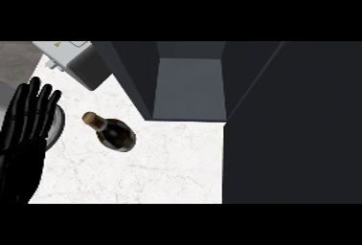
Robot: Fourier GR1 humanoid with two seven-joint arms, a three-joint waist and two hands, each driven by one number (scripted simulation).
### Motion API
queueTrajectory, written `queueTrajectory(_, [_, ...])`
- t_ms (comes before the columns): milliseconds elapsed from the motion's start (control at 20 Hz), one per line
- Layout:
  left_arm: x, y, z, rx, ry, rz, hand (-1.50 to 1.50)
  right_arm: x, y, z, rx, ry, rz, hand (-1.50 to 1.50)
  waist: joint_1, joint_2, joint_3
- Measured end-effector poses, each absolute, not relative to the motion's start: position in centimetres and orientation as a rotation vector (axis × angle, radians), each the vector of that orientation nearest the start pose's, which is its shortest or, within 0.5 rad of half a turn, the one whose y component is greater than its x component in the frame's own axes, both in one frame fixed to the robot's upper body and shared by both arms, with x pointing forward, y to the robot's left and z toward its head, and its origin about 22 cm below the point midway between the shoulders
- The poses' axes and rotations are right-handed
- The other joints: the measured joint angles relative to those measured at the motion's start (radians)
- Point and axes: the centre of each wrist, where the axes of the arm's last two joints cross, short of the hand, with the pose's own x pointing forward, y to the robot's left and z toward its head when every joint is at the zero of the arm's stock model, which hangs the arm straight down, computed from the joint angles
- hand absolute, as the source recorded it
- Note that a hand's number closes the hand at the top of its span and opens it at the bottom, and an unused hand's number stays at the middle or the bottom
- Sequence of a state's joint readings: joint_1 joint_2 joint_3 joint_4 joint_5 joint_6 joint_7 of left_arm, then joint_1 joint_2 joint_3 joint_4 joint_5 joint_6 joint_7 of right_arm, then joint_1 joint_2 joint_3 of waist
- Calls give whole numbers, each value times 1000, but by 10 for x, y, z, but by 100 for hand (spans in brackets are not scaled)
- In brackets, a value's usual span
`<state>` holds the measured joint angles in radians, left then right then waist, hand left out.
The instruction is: Pick up the wine, place it into the cabinet and close the cabinet
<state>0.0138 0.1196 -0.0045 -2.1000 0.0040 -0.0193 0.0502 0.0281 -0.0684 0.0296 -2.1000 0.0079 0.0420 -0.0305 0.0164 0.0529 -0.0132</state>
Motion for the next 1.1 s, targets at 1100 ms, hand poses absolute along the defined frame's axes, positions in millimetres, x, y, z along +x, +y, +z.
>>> queueTrajectory(1100, [198,266,143,-1165,-1704,-586,-150,151,-223,164,267,-1970,248,-150,-19,-55,13])
